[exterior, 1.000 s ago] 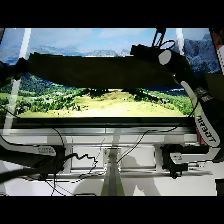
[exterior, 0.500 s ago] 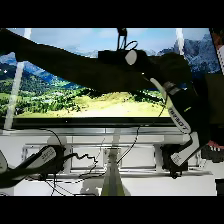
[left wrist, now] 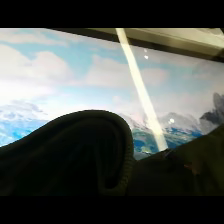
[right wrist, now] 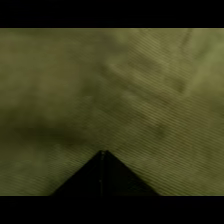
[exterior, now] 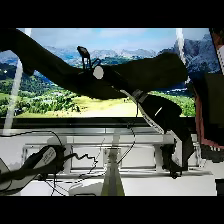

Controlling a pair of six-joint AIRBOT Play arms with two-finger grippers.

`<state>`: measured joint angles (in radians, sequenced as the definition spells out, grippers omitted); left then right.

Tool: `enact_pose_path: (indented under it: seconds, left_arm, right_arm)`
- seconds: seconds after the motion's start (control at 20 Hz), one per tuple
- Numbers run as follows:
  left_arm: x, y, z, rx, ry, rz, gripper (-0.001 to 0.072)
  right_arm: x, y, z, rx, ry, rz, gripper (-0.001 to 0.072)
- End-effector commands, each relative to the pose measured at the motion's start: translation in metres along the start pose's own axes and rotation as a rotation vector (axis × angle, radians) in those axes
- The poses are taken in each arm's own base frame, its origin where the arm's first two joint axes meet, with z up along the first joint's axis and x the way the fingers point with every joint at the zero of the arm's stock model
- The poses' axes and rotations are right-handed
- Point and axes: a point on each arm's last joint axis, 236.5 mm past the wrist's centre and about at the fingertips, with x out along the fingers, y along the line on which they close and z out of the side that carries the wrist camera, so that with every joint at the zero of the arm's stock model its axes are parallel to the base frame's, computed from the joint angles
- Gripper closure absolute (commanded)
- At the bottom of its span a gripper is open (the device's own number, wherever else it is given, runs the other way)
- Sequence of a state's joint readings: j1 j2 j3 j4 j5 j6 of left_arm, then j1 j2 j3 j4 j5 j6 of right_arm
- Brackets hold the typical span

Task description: Fold the clothes and pants, and hang the long-sleeved shirts on hangers.

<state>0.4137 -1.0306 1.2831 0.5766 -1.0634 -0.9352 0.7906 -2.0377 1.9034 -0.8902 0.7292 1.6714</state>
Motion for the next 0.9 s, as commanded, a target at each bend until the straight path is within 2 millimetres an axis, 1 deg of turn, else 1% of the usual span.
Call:
enact_pose_path:
  seconds: [0.0,0.05,0.1,0.15,0.2,0.3,0.35,0.4,0.45,0.5,0.55,0.6,0.65,0.7,0.75,0.8,0.85]
  left_arm:
    - [0.024,-0.018,-0.016,-0.020,0.058,-0.068,0.0689]
    - [0.036,-0.027,-0.025,-0.039,0.089,-0.100,0.0689]
    - [0.051,-0.039,-0.037,-0.043,0.130,-0.141,0.0690]
    - [0.066,-0.053,-0.051,-0.044,0.174,-0.182,0.0689]
    - [0.085,-0.070,-0.069,-0.044,0.227,-0.229,0.0689]
    - [0.123,-0.112,-0.111,-0.052,0.332,-0.329,0.0689]
    - [0.143,-0.141,-0.136,-0.070,0.384,-0.391,0.0689]
    - [0.160,-0.169,-0.158,-0.097,0.423,-0.443,0.0689]
    - [0.177,-0.195,-0.182,-0.118,0.452,-0.477,0.0689]
    - [0.194,-0.217,-0.207,-0.110,0.471,-0.491,0.0689]
    - [0.207,-0.232,-0.230,-0.086,0.485,-0.488,0.0675]
    - [0.215,-0.246,-0.252,-0.038,0.499,-0.499,0.0488]
    - [0.217,-0.258,-0.270,0.009,0.518,-0.521,0.0121]
    - [0.217,-0.264,-0.280,0.028,0.534,-0.533,0.0004]
    - [0.214,-0.267,-0.282,0.036,0.543,-0.541,0.0003]
    - [0.211,-0.265,-0.276,0.036,0.539,-0.547,0.0004]
    - [0.206,-0.260,-0.264,0.032,0.526,-0.549,0.0006]
  right_arm:
    - [-0.009,-0.012,-0.002,-0.095,0.050,-0.065,0.0681]
    - [-0.022,-0.027,0.010,-0.113,0.043,-0.106,0.0681]
    - [-0.041,-0.046,0.027,-0.122,0.024,-0.151,0.0681]
    - [-0.061,-0.064,0.044,-0.123,0.001,-0.192,0.0681]
    - [-0.085,-0.083,0.063,-0.119,-0.028,-0.234,0.0682]
    - [-0.144,-0.126,0.103,-0.085,-0.109,-0.317,0.0681]
    - [-0.177,-0.148,0.122,-0.059,-0.154,-0.355,0.0682]
    - [-0.207,-0.167,0.135,-0.027,-0.191,-0.385,0.0682]
    - [-0.239,-0.186,0.145,0.009,-0.222,-0.412,0.0681]
    - [-0.270,-0.206,0.149,0.049,-0.239,-0.440,0.0681]
    - [-0.299,-0.222,0.148,0.089,-0.244,-0.466,0.0681]
    - [-0.323,-0.238,0.144,0.123,-0.240,-0.494,0.0681]
    - [-0.344,-0.252,0.138,0.148,-0.231,-0.524,0.0681]
    - [-0.363,-0.266,0.131,0.166,-0.211,-0.552,0.0681]
    - [-0.378,-0.279,0.122,0.173,-0.185,-0.578,0.0681]
    - [-0.393,-0.293,0.112,0.186,-0.154,-0.608,0.0681]
    - [-0.406,-0.307,0.101,0.196,-0.122,-0.640,0.0682]
